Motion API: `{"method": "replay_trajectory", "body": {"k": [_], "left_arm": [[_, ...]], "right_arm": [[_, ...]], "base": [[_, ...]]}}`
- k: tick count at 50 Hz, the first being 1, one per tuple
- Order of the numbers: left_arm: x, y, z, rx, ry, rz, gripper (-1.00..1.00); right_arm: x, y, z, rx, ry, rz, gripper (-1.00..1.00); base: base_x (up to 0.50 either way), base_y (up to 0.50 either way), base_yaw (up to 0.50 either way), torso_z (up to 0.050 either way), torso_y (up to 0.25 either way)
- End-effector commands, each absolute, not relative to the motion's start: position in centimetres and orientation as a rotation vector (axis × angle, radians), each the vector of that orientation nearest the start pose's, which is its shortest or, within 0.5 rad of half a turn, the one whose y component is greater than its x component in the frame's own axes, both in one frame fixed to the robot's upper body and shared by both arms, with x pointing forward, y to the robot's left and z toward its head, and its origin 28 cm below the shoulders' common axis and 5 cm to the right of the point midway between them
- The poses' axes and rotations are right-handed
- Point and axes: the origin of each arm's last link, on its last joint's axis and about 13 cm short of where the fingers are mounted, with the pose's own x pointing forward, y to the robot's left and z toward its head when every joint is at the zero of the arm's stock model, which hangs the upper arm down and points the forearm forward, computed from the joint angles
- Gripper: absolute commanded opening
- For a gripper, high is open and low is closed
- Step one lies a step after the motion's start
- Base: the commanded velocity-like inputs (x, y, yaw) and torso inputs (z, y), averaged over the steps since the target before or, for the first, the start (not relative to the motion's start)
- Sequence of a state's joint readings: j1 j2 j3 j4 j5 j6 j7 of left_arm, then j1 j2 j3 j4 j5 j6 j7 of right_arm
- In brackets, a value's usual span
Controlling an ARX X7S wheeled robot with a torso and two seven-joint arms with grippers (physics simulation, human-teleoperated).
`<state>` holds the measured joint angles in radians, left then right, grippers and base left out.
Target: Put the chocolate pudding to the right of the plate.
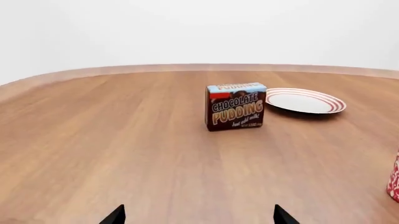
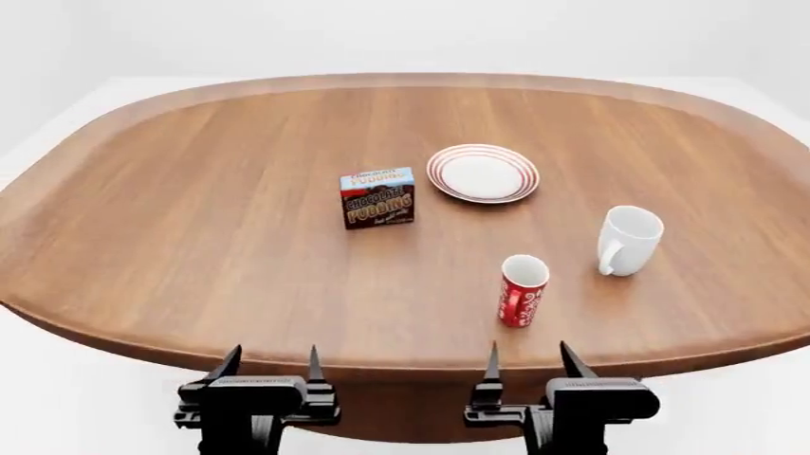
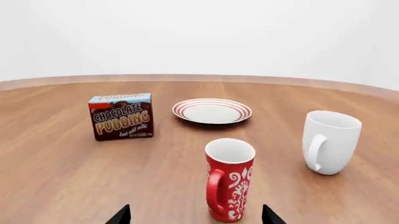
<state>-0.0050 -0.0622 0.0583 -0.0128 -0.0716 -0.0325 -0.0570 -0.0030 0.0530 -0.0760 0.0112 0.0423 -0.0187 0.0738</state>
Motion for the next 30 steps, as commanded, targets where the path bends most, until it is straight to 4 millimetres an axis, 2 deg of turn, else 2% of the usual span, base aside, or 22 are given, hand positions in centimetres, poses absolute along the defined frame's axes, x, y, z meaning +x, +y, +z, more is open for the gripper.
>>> {"method": "replay_trajectory", "body": {"k": [1, 2, 3, 5, 6, 8, 12, 30], "left_arm": [[22.7, 21.6, 7.4, -0.029, 0.014, -0.040, 1.00], [23.1, 22.0, 9.4, 0.001, 0.022, -0.035, 1.00], [23.7, 22.3, 12.4, 0.006, -0.008, -0.066, 1.00], [24.3, 22.8, 15.1, 0.017, 0.020, -0.074, 1.00], [25.1, 23.2, 17.1, 0.016, 0.008, -0.068, 1.00], [25.7, 23.5, 18.2, 0.042, -0.013, -0.056, 1.00], [26.1, 23.7, 18.2, 0.018, -0.013, -0.064, 1.00], [26.3, 23.8, 17.5, 0.000, 0.006, -0.080, 1.00]], "right_arm": [[23.0, -10.3, 8.3, -0.023, -0.120, -0.021, 1.00], [23.8, -10.6, 12.4, -0.029, -0.205, 0.028, 1.00], [24.1, -10.7, 13.2, -0.075, -0.143, 0.020, 1.00], [24.6, -11.0, 15.3, -0.084, -0.042, 0.044, 1.00], [25.0, -11.3, 17.5, -0.066, -0.078, 0.069, 1.00], [25.3, -11.4, 19.2, -0.079, -0.091, 0.077, 1.00], [25.8, -11.6, 19.9, -0.068, -0.082, 0.066, 1.00], [26.3, -11.8, 19.2, -0.065, -0.037, 0.050, 1.00]], "base": [[0.00, 0.00, 0.00, 0.000, 0.000], [0.00, 0.00, 0.00, 0.000, 0.000], [0.00, 0.00, 0.00, 0.000, 0.000], [0.00, 0.00, 0.00, 0.000, 0.000], [0.00, 0.00, 0.00, 0.000, 0.000], [0.37, 0.00, 0.00, 0.000, 0.000], [0.50, 0.00, 0.00, 0.000, 0.000], [0.50, 0.00, 0.00, 0.000, 0.000]]}}
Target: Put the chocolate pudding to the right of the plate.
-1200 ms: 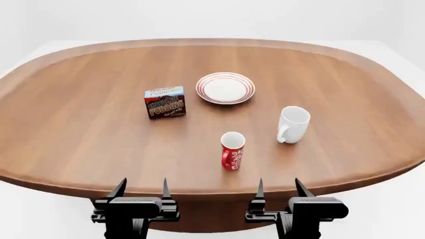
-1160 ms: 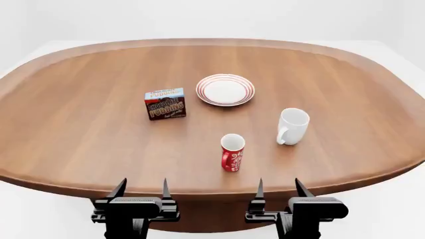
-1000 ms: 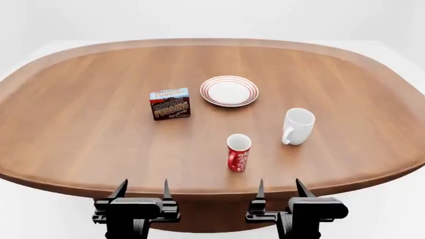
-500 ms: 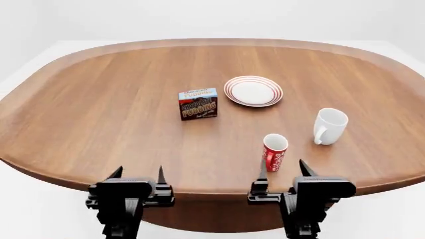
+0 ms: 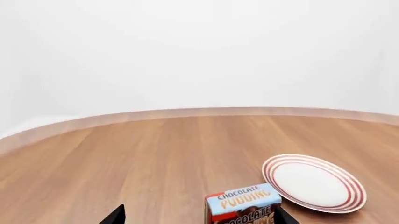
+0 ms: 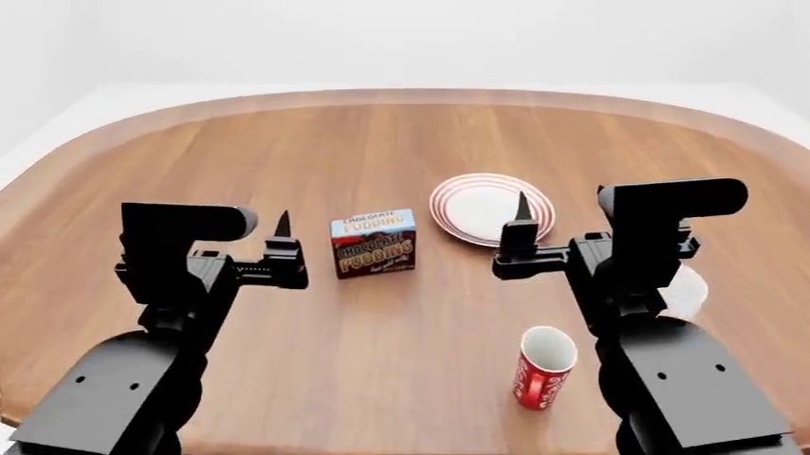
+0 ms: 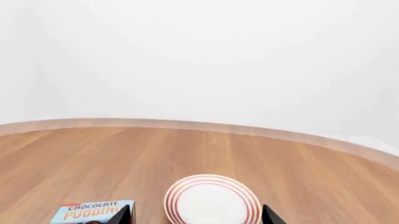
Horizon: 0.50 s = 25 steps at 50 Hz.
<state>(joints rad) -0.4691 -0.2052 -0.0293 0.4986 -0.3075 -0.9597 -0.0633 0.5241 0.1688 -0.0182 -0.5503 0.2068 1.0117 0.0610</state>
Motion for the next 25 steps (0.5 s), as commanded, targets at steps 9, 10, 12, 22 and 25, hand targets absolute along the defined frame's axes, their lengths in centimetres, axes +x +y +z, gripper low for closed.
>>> {"method": "replay_trajectory", "body": {"k": [9, 10, 12, 22, 25], "left_arm": [[26.22, 23.88, 17.30, 0.000, 0.013, -0.081, 1.00], [26.23, 23.92, 17.25, 0.001, 0.014, -0.080, 1.00], [26.25, 23.97, 17.27, 0.002, 0.014, -0.077, 1.00], [26.48, 24.00, 17.23, 0.006, 0.019, -0.072, 1.00], [26.46, 23.99, 17.24, 0.007, 0.018, -0.071, 1.00]], "right_arm": [[26.43, -11.70, 19.00, -0.073, -0.023, 0.064, 1.00], [26.46, -11.71, 18.93, -0.073, -0.022, 0.062, 1.00], [26.48, -11.73, 18.86, -0.078, -0.022, 0.061, 1.00], [26.54, -11.86, 18.59, -0.081, -0.007, 0.058, 1.00], [26.48, -11.89, 18.52, -0.084, -0.005, 0.061, 1.00]], "base": [[0.50, 0.00, 0.00, 0.000, 0.000], [0.50, 0.00, 0.00, 0.000, 0.000], [0.50, 0.00, 0.00, 0.000, 0.000], [0.50, 0.00, 0.00, 0.000, 0.002], [0.50, 0.00, 0.00, 0.000, 0.000]]}}
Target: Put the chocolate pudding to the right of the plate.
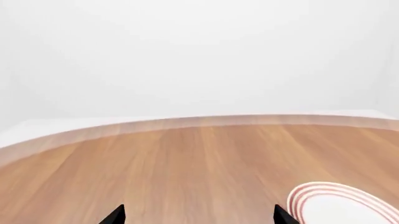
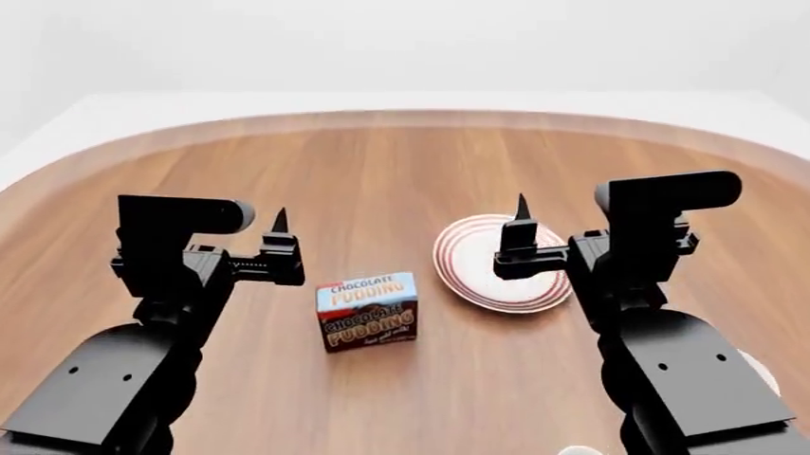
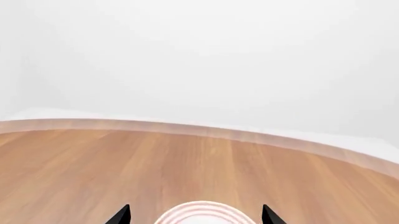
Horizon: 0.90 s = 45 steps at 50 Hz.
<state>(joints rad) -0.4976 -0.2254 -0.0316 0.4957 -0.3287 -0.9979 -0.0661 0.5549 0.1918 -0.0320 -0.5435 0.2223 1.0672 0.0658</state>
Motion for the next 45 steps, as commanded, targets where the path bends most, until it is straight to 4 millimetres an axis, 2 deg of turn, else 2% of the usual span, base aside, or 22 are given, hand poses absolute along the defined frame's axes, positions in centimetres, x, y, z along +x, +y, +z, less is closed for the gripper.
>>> {"method": "replay_trajectory", "body": {"k": [1, 30, 41, 45], "left_arm": [[26.5, 24.0, 17.2, 0.007, 0.019, -0.072, 1.00], [26.6, 24.0, 16.8, 0.005, 0.029, -0.074, 1.00], [26.7, 24.1, 16.6, 0.003, 0.034, -0.071, 1.00], [26.6, 24.1, 16.6, 0.004, 0.033, -0.071, 1.00]], "right_arm": [[26.5, -11.9, 18.5, -0.082, -0.003, 0.062, 1.00], [26.6, -11.9, 18.2, -0.079, 0.013, 0.072, 1.00], [26.6, -11.8, 18.7, -0.123, 0.038, 0.098, 1.00], [26.7, -11.7, 20.0, -0.159, 0.071, 0.110, 1.00]], "base": [[0.50, 0.00, 0.00, 0.000, 0.000], [0.50, 0.00, 0.00, 0.000, 0.001], [0.03, 0.00, 0.00, 0.000, 0.001], [0.00, 0.00, 0.00, 0.000, 0.000]]}}
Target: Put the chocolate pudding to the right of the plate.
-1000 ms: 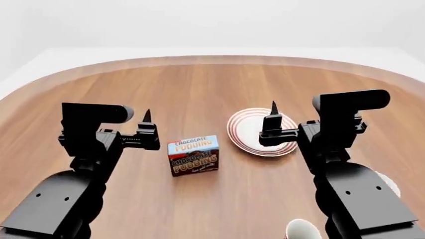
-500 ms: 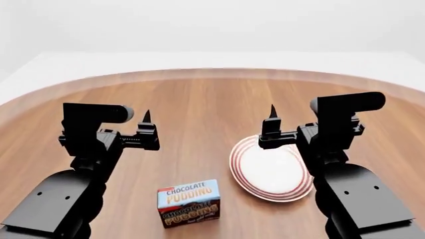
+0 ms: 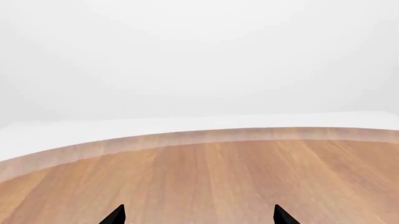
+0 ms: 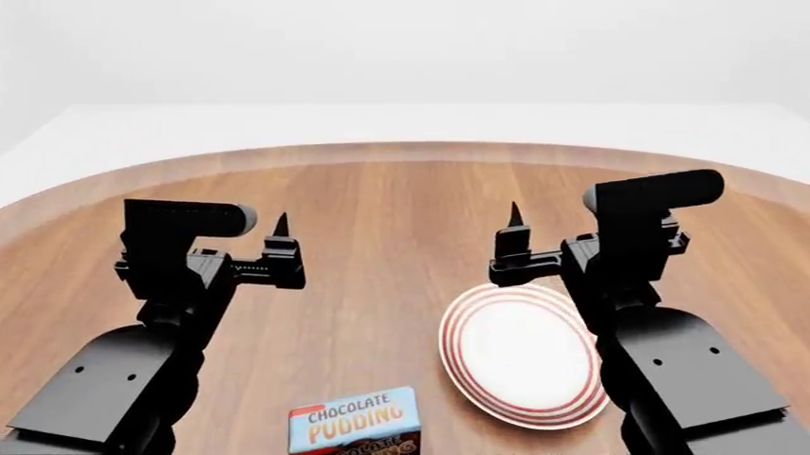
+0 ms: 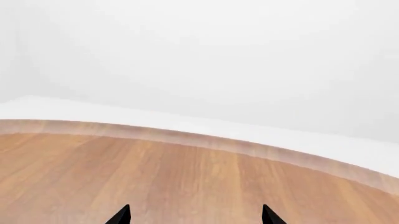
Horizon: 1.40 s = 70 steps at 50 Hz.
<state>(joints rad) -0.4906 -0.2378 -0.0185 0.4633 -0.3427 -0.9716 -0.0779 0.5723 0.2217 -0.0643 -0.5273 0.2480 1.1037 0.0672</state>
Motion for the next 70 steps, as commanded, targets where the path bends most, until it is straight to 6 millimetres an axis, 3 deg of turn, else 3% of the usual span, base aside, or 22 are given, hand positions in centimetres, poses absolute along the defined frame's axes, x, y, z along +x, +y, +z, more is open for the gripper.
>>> {"method": "replay_trajectory", "body": {"k": [1, 4, 6, 8, 11, 23, 27, 30, 37, 47, 60, 70], "left_arm": [[26.6, 24.1, 16.6, 0.004, 0.034, -0.072, 1.00], [26.6, 24.1, 16.6, 0.006, 0.036, -0.071, 1.00], [26.6, 24.1, 16.6, 0.005, 0.036, -0.070, 1.00], [26.6, 24.2, 16.4, 0.003, 0.036, -0.068, 1.00], [26.6, 24.3, 16.5, 0.000, 0.035, -0.066, 1.00], [26.7, 24.5, 16.2, 0.001, 0.042, -0.058, 1.00], [26.7, 24.5, 16.2, 0.001, 0.046, -0.059, 1.00], [26.8, 24.3, 16.3, 0.004, 0.047, -0.062, 1.00], [26.9, 24.4, 16.2, 0.006, 0.049, -0.058, 1.00], [26.8, 24.5, 16.1, 0.004, 0.052, -0.055, 1.00], [27.0, 24.5, 16.0, 0.006, 0.053, -0.054, 1.00], [26.9, 24.7, 16.1, 0.007, 0.055, -0.048, 1.00]], "right_arm": [[26.8, -11.8, 20.5, -0.160, 0.048, 0.108, 1.00], [27.0, -11.9, 21.6, -0.218, 0.074, 0.223, 1.00], [27.4, -12.0, 22.3, -0.122, 0.112, 0.261, 1.00], [27.9, -13.2, 23.1, -0.328, 0.280, 0.561, 1.00], [27.8, -13.4, 22.8, -0.386, 0.317, 0.714, 1.00], [28.7, -13.8, 23.5, -0.478, 0.244, 0.720, 1.00], [28.9, -14.0, 24.6, -0.541, 0.245, 0.779, 1.00], [29.2, -14.2, 27.0, -0.598, 0.205, 0.856, 1.00], [30.4, -14.1, 29.9, -0.701, 0.251, 0.841, 1.00], [30.0, -13.6, 28.4, -0.760, 0.326, 0.937, 1.00], [27.8, -12.7, 27.2, -0.678, 0.356, 1.123, 1.00], [27.3, -11.9, 26.4, -0.661, 0.374, 1.190, 1.00]], "base": [[0.00, 0.00, 0.00, 0.000, 0.000], [0.00, 0.00, 0.00, 0.000, 0.000], [0.00, 0.00, 0.00, 0.000, 0.000], [0.00, 0.00, 0.00, 0.000, 0.000], [0.00, 0.00, 0.00, 0.000, 0.000], [0.00, 0.00, 0.00, 0.000, 0.000], [0.00, 0.00, 0.00, 0.000, 0.000], [0.00, 0.00, 0.00, 0.000, 0.000], [0.00, 0.00, 0.00, 0.000, 0.000], [0.00, 0.00, 0.00, 0.000, 0.000], [0.00, 0.00, 0.00, 0.000, 0.000], [0.00, 0.00, 0.00, 0.000, 0.000]]}}
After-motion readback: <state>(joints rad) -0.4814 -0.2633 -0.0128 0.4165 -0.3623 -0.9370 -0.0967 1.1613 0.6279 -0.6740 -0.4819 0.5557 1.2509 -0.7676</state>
